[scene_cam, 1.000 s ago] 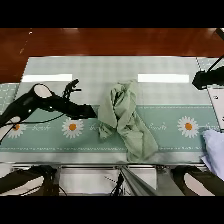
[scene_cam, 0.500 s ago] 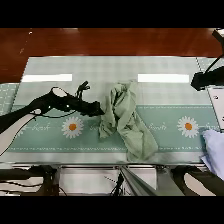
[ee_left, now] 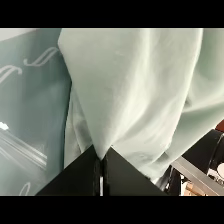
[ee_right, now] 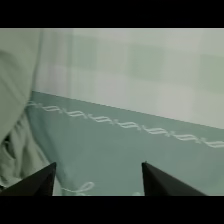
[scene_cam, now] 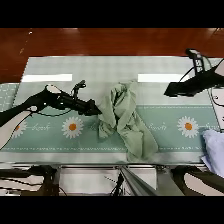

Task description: Fold the shirts.

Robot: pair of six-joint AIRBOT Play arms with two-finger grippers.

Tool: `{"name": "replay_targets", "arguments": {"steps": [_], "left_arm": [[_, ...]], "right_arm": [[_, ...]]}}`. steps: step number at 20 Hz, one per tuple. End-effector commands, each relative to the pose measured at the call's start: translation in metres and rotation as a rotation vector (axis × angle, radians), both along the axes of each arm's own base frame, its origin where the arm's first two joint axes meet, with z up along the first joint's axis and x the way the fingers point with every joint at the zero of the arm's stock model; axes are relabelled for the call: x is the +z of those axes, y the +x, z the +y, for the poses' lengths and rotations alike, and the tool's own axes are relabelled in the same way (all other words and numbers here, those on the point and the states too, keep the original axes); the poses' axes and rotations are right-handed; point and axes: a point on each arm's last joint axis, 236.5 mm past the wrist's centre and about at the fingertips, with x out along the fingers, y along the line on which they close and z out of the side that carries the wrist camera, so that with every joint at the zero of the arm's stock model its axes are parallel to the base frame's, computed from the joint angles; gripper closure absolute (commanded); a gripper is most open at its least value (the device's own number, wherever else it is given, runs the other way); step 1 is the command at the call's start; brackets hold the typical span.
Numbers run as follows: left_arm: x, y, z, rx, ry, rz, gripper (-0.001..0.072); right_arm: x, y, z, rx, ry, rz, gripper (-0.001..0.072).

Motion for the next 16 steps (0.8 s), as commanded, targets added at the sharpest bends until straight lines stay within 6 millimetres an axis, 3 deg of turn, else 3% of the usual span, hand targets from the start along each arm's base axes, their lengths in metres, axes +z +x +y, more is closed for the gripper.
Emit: {"name": "replay_targets", "arguments": {"steps": [1, 4, 8, 10, 16], "left_arm": [[0.005, -0.003, 0.005, -0.010, -0.024, 0.021, 0.0682], [0.006, -0.005, 0.005, -0.032, -0.031, 0.006, 0.0681], [0.007, -0.007, 0.004, -0.040, -0.036, 0.008, 0.0681], [0.007, -0.007, 0.004, -0.040, -0.036, 0.008, 0.0682], [0.007, -0.007, 0.004, -0.040, -0.036, 0.008, 0.0682]], "right_arm": [[-0.020, 0.012, 0.055, -0.047, 0.287, 0.054, 0.0086], [-0.041, 0.021, 0.074, -0.103, 0.408, 0.108, 0.0088], [-0.068, 0.020, 0.091, -0.143, 0.516, 0.205, 0.0091], [-0.080, 0.015, 0.097, -0.134, 0.513, 0.244, 0.0106], [-0.109, -0.010, 0.142, -0.013, 0.467, 0.309, 0.0107]]}}
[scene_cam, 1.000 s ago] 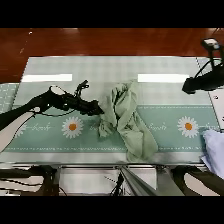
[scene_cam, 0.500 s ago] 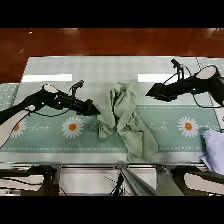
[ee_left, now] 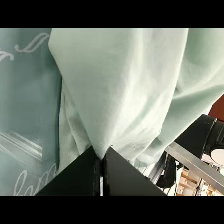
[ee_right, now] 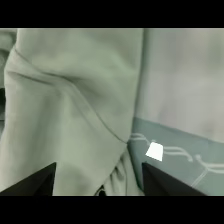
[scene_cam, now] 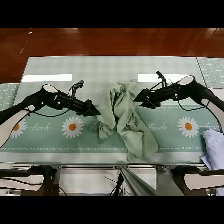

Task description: Fold the shirts.

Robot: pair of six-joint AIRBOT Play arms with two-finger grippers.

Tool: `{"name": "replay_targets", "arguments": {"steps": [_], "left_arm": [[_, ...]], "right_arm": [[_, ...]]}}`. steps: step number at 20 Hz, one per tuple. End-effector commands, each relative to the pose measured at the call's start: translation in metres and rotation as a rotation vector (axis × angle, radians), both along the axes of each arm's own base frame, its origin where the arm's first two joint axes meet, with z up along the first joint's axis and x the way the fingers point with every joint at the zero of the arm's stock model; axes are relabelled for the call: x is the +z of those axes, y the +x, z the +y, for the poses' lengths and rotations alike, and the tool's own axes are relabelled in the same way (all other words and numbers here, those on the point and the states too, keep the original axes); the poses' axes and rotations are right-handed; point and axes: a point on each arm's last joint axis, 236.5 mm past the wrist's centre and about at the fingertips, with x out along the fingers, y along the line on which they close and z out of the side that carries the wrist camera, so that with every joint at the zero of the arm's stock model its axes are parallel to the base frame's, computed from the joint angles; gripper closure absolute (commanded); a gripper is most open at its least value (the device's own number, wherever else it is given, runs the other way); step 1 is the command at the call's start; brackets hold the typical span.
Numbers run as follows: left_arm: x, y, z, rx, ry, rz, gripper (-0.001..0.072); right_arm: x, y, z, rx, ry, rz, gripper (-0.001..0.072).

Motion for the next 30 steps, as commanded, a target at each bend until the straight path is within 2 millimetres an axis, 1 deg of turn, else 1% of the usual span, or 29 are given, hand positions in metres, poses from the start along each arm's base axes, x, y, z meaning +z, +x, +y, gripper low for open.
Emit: {"name": "replay_targets", "arguments": {"steps": [1, 2, 4, 5, 7, 8, 10, 11, 13, 15, 17, 19, 20, 21, 22, 23, 25, 27, 28, 30], "left_arm": [[0.001, 0.000, 0.000, -0.003, -0.002, 0.001, 0.0682], [0.001, 0.000, 0.000, -0.003, -0.003, 0.001, 0.0681], [0.000, 0.000, 0.001, -0.001, -0.002, 0.001, 0.0681], [0.001, 0.001, 0.001, 0.001, -0.004, -0.001, 0.0681], [0.010, 0.008, 0.003, -0.001, -0.016, -0.018, 0.0682], [0.019, 0.015, 0.004, -0.003, -0.027, -0.040, 0.0682], [0.047, 0.031, 0.007, -0.009, -0.052, -0.111, 0.0682], [0.067, 0.041, 0.008, -0.016, -0.067, -0.161, 0.0683], [0.113, 0.057, 0.014, -0.030, -0.092, -0.280, 0.0682], [0.176, 0.069, 0.024, -0.056, -0.115, -0.432, 0.0683], [0.241, 0.074, 0.039, -0.061, -0.118, -0.582, 0.0683], [0.310, 0.078, 0.056, -0.007, -0.100, -0.737, 0.0683], [0.343, 0.076, 0.064, 0.017, -0.088, -0.820, 0.0683], [0.376, 0.071, 0.071, 0.037, -0.076, -0.908, 0.0683], [0.404, 0.064, 0.076, 0.053, -0.064, -0.983, 0.0683], [0.431, 0.055, 0.082, 0.076, -0.053, -1.048, 0.0683], [0.474, 0.034, 0.089, 0.114, -0.033, -1.153, 0.0683], [0.507, 0.011, 0.094, 0.145, -0.013, -1.246, 0.0683], [0.521, -0.001, 0.097, 0.163, -0.002, -1.288, 0.0683], [0.538, -0.024, 0.099, 0.189, 0.023, -1.357, 0.0683]], "right_arm": [[-0.017, -0.007, 0.023, 0.044, -0.014, 0.004, 0.0138], [-0.019, -0.004, 0.025, 0.037, -0.019, -0.007, 0.0254], [-0.018, 0.002, 0.026, 0.016, -0.022, -0.026, 0.0612], [-0.016, 0.006, 0.022, 0.008, -0.019, -0.028, 0.0680], [-0.006, 0.012, 0.009, 0.000, -0.017, -0.056, 0.0681], [0.003, 0.017, 0.001, -0.010, -0.014, -0.086, 0.0681], [0.033, 0.029, -0.023, -0.051, -0.011, -0.170, 0.0681], [0.054, 0.035, -0.036, -0.076, -0.011, -0.226, 0.0681], [0.107, 0.043, -0.063, -0.114, -0.024, -0.370, 0.0681], [0.172, 0.049, -0.093, -0.174, -0.049, -0.535, 0.0682], [0.246, 0.048, -0.118, -0.233, -0.086, -0.721, 0.0682], [0.322, 0.036, -0.132, -0.277, -0.120, -0.899, 0.0682], [0.358, 0.026, -0.134, -0.290, -0.136, -0.986, 0.0682], [0.387, 0.015, -0.135, -0.298, -0.153, -1.058, 0.0682], [0.416, 0.004, -0.135, -0.307, -0.167, -1.126, 0.0682], [0.439, -0.007, -0.135, -0.317, -0.179, -1.179, 0.0682], [0.480, -0.029, -0.134, -0.335, -0.199, -1.281, 0.0682], [0.517, -0.050, -0.130, -0.344, -0.217, -1.377, 0.0682], [0.536, -0.061, -0.127, -0.349, -0.224, -1.429, 0.0682], [0.569, -0.083, -0.120, -0.347, -0.241, -1.521, 0.0682]]}}
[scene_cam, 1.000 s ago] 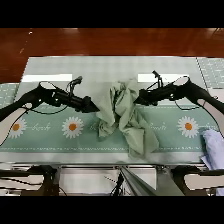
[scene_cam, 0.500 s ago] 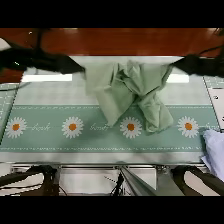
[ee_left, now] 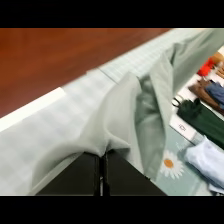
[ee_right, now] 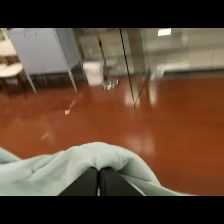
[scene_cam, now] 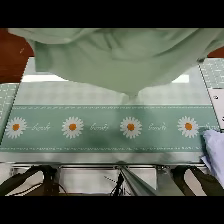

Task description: Fold the shirts.

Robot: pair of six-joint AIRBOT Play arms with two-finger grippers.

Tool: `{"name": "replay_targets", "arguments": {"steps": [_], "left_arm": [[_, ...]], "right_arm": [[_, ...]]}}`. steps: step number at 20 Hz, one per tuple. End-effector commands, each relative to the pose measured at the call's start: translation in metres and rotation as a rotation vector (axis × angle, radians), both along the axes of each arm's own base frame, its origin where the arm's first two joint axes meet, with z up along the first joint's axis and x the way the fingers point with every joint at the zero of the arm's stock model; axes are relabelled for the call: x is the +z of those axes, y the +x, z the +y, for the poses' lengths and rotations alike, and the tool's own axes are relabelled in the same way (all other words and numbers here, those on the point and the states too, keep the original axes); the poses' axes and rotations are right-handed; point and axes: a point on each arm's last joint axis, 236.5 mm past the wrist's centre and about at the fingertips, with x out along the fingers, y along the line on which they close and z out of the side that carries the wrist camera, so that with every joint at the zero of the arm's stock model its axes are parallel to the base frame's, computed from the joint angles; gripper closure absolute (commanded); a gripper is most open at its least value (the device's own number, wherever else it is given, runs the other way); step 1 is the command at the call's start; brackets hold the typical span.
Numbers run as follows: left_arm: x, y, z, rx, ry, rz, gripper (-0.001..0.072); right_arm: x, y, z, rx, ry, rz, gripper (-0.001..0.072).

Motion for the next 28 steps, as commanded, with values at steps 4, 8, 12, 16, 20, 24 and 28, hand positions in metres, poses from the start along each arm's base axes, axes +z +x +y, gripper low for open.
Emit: {"name": "replay_targets", "arguments": {"steps": [4, 8, 12, 16, 20, 24, 28], "left_arm": [[0.047, -0.075, 0.020, 0.220, 0.077, -0.164, 0.0683], [0.020, -0.114, 0.033, 0.350, 0.152, -0.059, 0.0683], [-0.035, -0.131, 0.032, 0.322, 0.172, 0.193, 0.0683], [-0.089, -0.116, 0.037, 0.292, 0.160, 0.399, 0.0683], [-0.151, -0.086, 0.044, 0.275, 0.112, 0.584, 0.0683], [-0.220, -0.040, 0.055, 0.317, 0.020, 0.703, 0.0682], [-0.286, 0.013, 0.075, 0.381, -0.032, 0.781, 0.0682]], "right_arm": [[0.085, -0.069, -0.001, -0.137, -0.095, -0.190, 0.0682], [0.083, -0.093, -0.029, -0.311, -0.212, -0.144, 0.0683], [0.058, -0.088, -0.032, -0.301, -0.248, -0.039, 0.0683], [-0.033, -0.049, -0.040, -0.192, -0.306, 0.337, 0.0683], [-0.098, 0.021, -0.040, -0.153, -0.380, 0.545, 0.0683], [-0.179, 0.101, -0.004, -0.054, -0.464, 0.700, 0.0682], [-0.262, 0.175, 0.014, -0.023, -0.476, 0.786, 0.0681]]}}
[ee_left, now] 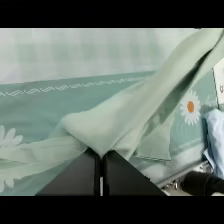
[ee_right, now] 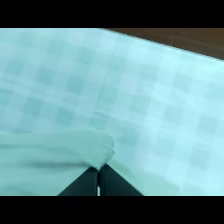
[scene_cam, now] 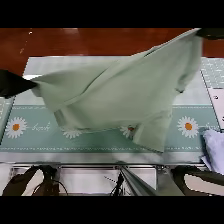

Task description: Fold the shirts.

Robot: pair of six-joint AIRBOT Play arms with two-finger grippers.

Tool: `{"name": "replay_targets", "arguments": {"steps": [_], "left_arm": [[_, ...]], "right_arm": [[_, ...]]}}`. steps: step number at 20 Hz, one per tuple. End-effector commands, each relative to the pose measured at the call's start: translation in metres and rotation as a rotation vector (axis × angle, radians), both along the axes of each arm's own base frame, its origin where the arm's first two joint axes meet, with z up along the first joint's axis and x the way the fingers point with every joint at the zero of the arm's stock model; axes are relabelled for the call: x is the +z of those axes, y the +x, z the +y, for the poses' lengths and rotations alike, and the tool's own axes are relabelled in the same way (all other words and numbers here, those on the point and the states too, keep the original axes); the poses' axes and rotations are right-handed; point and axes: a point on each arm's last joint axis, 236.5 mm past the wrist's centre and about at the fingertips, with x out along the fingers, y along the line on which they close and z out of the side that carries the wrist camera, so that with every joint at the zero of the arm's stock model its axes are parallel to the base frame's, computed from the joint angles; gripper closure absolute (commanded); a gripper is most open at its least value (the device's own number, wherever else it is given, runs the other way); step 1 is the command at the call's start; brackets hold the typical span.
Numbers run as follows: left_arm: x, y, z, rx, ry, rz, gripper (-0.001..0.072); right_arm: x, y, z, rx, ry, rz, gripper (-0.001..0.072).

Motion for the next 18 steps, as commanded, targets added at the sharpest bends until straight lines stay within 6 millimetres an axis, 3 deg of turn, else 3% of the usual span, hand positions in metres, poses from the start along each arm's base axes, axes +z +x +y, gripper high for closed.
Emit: {"name": "replay_targets", "arguments": {"steps": [1, 4, 6, 9, 12, 14, 15, 16, 17, 18], "left_arm": [[-0.060, 0.051, 0.020, 0.076, -0.015, 0.033, 0.0682], [-0.098, 0.100, 0.043, 0.138, 0.007, 0.022, 0.0682], [-0.131, 0.120, 0.054, 0.159, 0.019, 0.053, 0.0682], [-0.186, 0.129, 0.058, 0.160, -0.003, 0.178, 0.0681], [-0.224, 0.127, 0.055, 0.151, -0.027, 0.276, 0.0681], [-0.233, 0.125, 0.047, 0.138, -0.064, 0.315, 0.0679], [-0.231, 0.127, 0.044, 0.141, -0.085, 0.316, 0.0641], [-0.226, 0.130, 0.044, 0.146, -0.097, 0.306, 0.0546], [-0.219, 0.131, 0.044, 0.133, -0.102, 0.300, 0.0435], [-0.208, 0.132, 0.048, 0.116, -0.109, 0.293, 0.0435]], "right_arm": [[-0.075, 0.060, 0.014, 0.003, -0.026, 0.071, 0.0681], [-0.114, 0.091, 0.013, -0.014, -0.032, 0.083, 0.0682], [-0.142, 0.101, 0.014, -0.020, -0.031, 0.124, 0.0681], [-0.186, 0.103, 0.014, -0.033, -0.032, 0.223, 0.0681], [-0.221, 0.096, 0.014, -0.037, -0.038, 0.320, 0.0681], [-0.232, 0.090, 0.013, -0.033, -0.045, 0.367, 0.0681], [-0.233, 0.089, 0.013, -0.032, -0.046, 0.372, 0.0681], [-0.229, 0.088, 0.013, -0.032, -0.047, 0.370, 0.0678], [-0.223, 0.085, 0.010, -0.033, -0.058, 0.367, 0.0640], [-0.213, 0.080, 0.004, -0.021, -0.092, 0.361, 0.0484]]}}
